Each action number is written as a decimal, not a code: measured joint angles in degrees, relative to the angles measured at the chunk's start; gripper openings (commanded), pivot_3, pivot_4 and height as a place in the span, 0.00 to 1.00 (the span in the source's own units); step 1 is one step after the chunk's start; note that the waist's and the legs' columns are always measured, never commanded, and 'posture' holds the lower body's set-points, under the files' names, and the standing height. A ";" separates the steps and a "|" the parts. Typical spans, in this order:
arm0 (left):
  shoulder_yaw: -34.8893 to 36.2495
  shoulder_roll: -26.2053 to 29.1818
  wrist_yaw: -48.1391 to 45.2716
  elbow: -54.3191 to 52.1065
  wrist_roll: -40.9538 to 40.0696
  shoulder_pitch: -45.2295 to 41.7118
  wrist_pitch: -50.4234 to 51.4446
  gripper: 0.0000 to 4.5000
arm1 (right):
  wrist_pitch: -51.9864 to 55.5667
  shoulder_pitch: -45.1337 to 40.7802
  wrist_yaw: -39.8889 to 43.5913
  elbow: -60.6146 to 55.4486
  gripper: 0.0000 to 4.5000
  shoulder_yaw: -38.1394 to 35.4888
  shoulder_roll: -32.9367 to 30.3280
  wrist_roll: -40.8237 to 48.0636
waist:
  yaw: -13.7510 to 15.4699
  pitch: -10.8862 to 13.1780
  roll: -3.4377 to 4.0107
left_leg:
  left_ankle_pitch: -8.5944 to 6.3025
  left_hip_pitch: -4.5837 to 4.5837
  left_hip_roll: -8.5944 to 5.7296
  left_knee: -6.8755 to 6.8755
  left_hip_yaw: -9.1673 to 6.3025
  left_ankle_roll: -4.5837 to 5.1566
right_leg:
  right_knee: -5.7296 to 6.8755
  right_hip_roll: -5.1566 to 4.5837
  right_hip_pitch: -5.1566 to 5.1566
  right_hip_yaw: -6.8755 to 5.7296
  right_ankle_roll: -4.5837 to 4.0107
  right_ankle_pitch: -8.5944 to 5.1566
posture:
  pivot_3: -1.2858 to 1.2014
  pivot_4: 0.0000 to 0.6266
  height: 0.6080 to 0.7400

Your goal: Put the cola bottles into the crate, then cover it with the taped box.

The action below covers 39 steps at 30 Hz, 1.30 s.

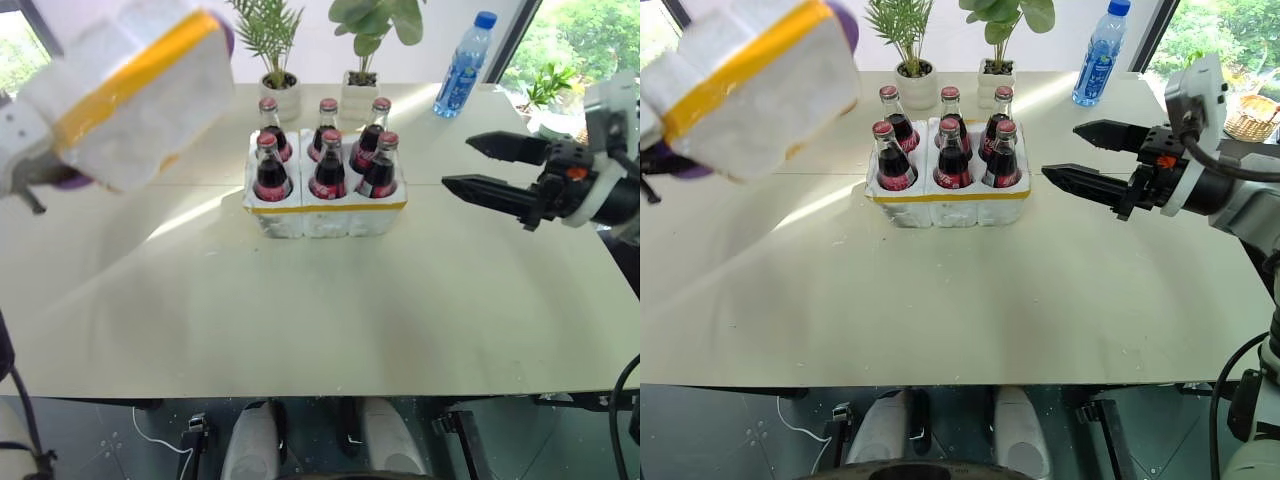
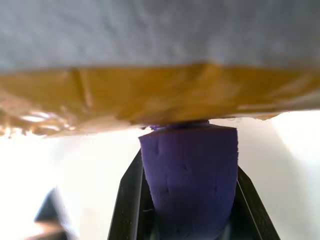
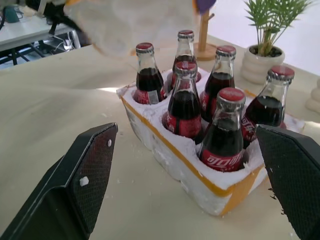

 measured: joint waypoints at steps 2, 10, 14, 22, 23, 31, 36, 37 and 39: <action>0.03 -1.78 6.96 -5.78 1.10 -0.18 -4.52 0.07 | -0.19 0.80 -0.29 -0.18 1.00 -0.13 0.00 0.00 | 0.03 0.00 0.00 | 0.00 0.01 -0.02 0.00 0.00 0.00 | 0.00 -0.01 0.02 0.00 0.03 0.02 | 0.52 0.24 1.00; -5.49 -10.06 19.74 -21.83 10.53 -0.96 -11.64 0.07 | -2.36 2.67 -0.22 0.46 1.00 -0.11 -0.02 -1.53 | 0.05 -0.01 0.00 | 0.01 0.09 -0.05 0.00 0.01 -0.01 | 0.00 0.03 0.11 0.02 0.04 0.03 | 0.52 0.24 1.00; -6.84 -11.64 20.83 -31.27 13.16 1.76 -8.45 0.07 | -2.54 4.81 -0.34 0.79 1.00 -0.24 -0.02 -2.30 | -0.40 -0.02 0.02 | 0.01 0.16 -0.04 0.01 0.05 -0.01 | 0.02 0.06 0.10 0.11 0.05 0.03 | 0.52 0.24 1.00; -8.81 -12.28 23.43 -48.57 24.29 11.43 -0.62 0.07 | -2.53 6.44 -1.85 -0.12 1.00 -2.07 0.52 -1.43 | -0.10 -0.03 0.01 | 0.03 0.35 -0.06 0.03 0.02 -0.04 | 0.08 0.05 0.31 0.11 0.05 0.03 | 0.52 0.24 1.00; -8.90 -11.98 24.06 -49.31 25.92 11.91 -0.58 0.07 | -2.53 6.46 -2.08 -0.14 1.00 -2.11 0.60 -1.32 | -0.10 -0.03 0.01 | 0.03 0.37 -0.05 0.03 0.01 -0.04 | 0.09 0.05 0.33 0.11 0.05 0.03 | 0.52 0.24 1.00; -11.28 -10.84 27.82 -49.43 34.10 13.68 -1.48 0.07 | -2.27 5.93 -4.68 -0.23 1.00 -2.35 2.04 0.40 | -0.06 -0.05 0.02 | 0.03 0.39 -0.05 0.03 0.00 -0.04 | 0.09 0.05 0.35 0.11 0.05 0.03 | 0.52 0.24 1.00; -11.42 -11.03 28.01 -48.17 33.81 15.28 -2.32 0.07 | -2.20 5.32 -6.25 -0.27 1.00 -2.30 2.16 1.35 | -0.19 -0.05 0.02 | 0.03 0.37 -0.03 0.02 0.00 -0.03 | 0.09 0.06 0.32 0.11 0.05 0.03 | 0.52 0.24 1.00; -11.42 -11.14 28.02 -48.15 33.56 15.37 -2.44 0.29 | -2.20 5.01 -6.61 -0.29 1.00 -2.29 2.17 1.46 | -0.19 -0.05 0.02 | 0.03 0.37 -0.03 0.02 0.00 -0.03 | 0.09 0.06 0.31 0.11 0.05 0.03 | 0.52 0.24 1.00; -11.38 -11.15 28.02 -48.15 32.88 15.63 -2.60 0.48 | -2.18 4.88 -7.00 -0.52 1.00 -2.27 2.20 1.78 | -0.15 -0.05 0.02 | 0.03 0.37 -0.03 0.02 0.00 -0.03 | 0.09 0.06 0.32 0.11 0.05 0.03 | 0.52 0.24 1.00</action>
